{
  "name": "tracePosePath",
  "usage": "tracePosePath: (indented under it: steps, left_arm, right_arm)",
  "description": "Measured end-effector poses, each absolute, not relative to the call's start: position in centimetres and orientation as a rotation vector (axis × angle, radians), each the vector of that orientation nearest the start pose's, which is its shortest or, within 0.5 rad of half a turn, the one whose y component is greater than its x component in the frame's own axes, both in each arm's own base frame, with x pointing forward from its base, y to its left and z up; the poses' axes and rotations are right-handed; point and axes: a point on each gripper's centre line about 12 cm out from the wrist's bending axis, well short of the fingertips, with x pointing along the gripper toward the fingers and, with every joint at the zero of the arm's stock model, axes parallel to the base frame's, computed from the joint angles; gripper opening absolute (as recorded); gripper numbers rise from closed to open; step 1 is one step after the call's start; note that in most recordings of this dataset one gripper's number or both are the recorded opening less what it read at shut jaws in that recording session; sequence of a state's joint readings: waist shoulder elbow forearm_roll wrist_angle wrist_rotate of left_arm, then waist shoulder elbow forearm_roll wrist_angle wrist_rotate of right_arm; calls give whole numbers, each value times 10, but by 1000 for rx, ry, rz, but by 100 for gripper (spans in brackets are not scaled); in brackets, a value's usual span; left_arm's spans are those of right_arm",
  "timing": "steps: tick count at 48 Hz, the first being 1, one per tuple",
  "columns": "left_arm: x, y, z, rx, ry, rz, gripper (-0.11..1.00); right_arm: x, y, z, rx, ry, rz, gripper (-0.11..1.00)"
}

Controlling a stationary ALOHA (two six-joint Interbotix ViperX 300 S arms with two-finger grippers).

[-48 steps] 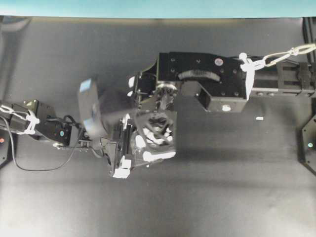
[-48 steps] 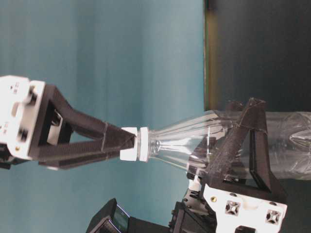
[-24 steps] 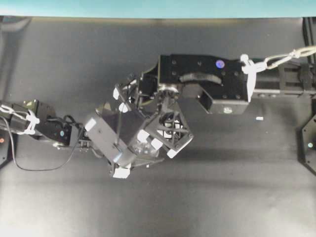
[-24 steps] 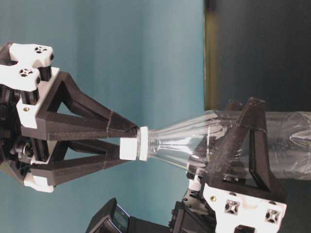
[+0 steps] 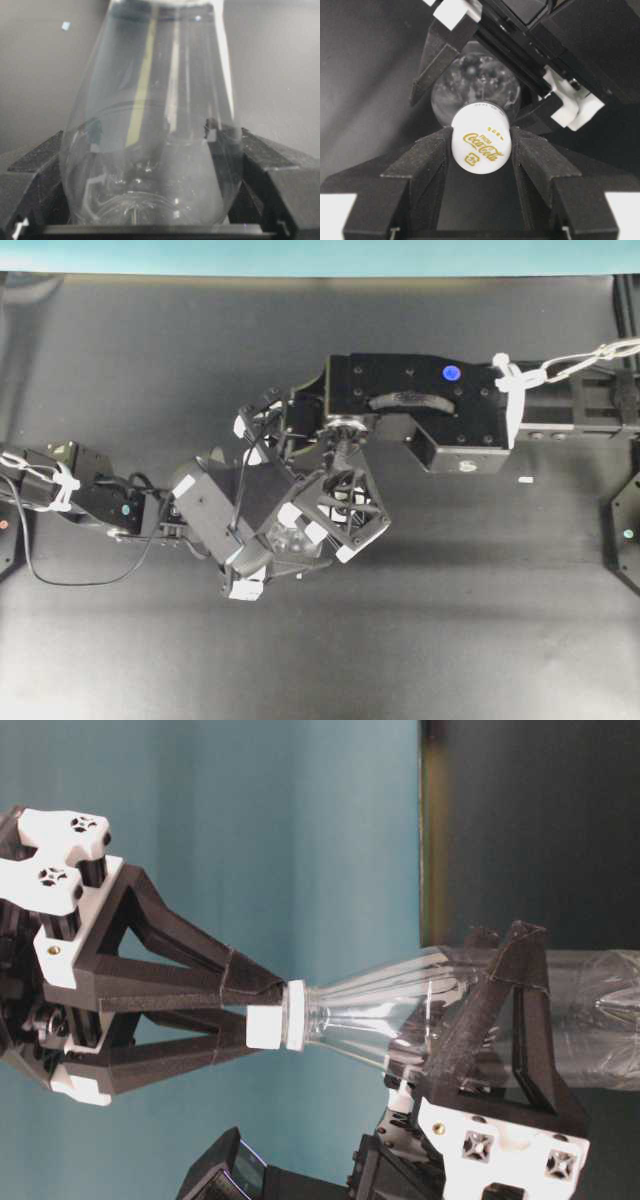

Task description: Open the bottle cap by holding the bottle with the left arm and twisting the cap with the right arm.

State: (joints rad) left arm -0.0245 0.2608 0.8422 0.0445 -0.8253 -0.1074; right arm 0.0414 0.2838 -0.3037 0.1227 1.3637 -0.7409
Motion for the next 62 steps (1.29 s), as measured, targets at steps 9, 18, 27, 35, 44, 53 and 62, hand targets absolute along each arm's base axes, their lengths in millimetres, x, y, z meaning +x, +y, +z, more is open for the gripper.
tracePosePath:
  steps: [9,18,27,35,44,53,62]
  left_arm:
    - [384,-13,102,-78,279,-46,83]
    - [384,-13,101,-79,280,-46,83]
    - [383,-12,101,-79,282,-42,83]
    - [383,-12,102,-80,280,-43,83]
    - [384,-12,101,-80,280,-43,83]
    - [383,-12,102,-80,280,-43,83]
    - [383,-12,102,-80,280,-41,83]
  right_arm:
    - [465,46,292,-549,1199,594,83]
    - [465,48,310,-481,1162,521,84]
    - [460,46,345,-319,1139,380,84]
    - [455,41,354,-108,1214,194,84]
    - [460,38,361,123,1273,1,84]
    - [467,38,364,311,1274,-143,84]
    - [471,38,351,400,1314,-224,84]
